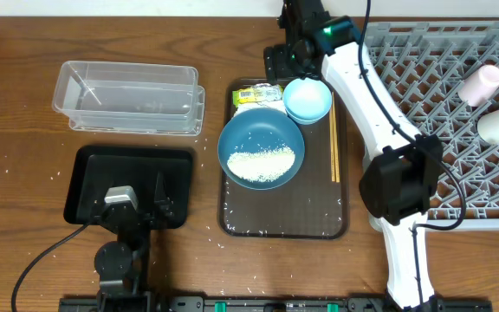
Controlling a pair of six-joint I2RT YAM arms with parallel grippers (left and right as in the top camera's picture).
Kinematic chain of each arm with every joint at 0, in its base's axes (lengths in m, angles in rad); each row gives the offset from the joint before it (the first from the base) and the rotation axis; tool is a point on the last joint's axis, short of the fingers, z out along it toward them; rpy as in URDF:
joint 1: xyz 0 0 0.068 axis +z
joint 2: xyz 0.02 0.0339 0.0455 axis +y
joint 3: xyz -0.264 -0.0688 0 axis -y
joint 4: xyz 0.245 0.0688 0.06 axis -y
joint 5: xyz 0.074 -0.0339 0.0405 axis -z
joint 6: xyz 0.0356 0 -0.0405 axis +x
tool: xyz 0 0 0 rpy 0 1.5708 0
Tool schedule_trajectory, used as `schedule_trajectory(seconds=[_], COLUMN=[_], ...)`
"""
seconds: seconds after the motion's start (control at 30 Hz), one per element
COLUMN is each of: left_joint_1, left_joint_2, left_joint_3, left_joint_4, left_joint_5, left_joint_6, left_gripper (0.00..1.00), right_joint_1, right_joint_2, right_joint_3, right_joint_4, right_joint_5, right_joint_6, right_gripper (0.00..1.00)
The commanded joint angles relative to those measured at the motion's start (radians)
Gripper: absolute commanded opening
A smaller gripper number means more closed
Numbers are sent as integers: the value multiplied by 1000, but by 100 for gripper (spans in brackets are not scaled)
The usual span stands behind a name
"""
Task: Sort waste into correct bins and load items into the dishwasher rack
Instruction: 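Reach the right gripper to the light-blue bowl and grasp its rim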
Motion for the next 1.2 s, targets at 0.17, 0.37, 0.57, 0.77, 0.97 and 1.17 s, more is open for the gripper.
schedule_trajectory(seconds=[0.17, 0.37, 0.57, 0.77, 0.97, 1.17], left_joint_1=[0, 0, 0, 0, 0, 0], left_joint_2=[-2, -2, -2, -2, -2, -2], left_joint_3=[-19, -19, -19, -19, -19, -19], left_joint_4=[-37, -37, -37, -37, -37, -37], left_joint_5=[-9, -9, -9, -9, -9, -9], left_joint_6=[13, 13, 13, 13, 13, 13], left_gripper=[98, 98, 98, 98, 98, 98], right_joint_1=[42, 63, 76, 76, 76, 77], right_joint_2=[96, 129, 171, 182, 186, 190], right_joint_3=[19, 18, 18, 17, 6, 6], right_joint_4=[13, -10, -35, -45, -43, -48], right_joint_5=[127, 184, 208, 238, 244, 244], right_joint_6=[180, 262, 334, 335, 336, 344], right_gripper=[63, 56, 45, 45, 44, 33])
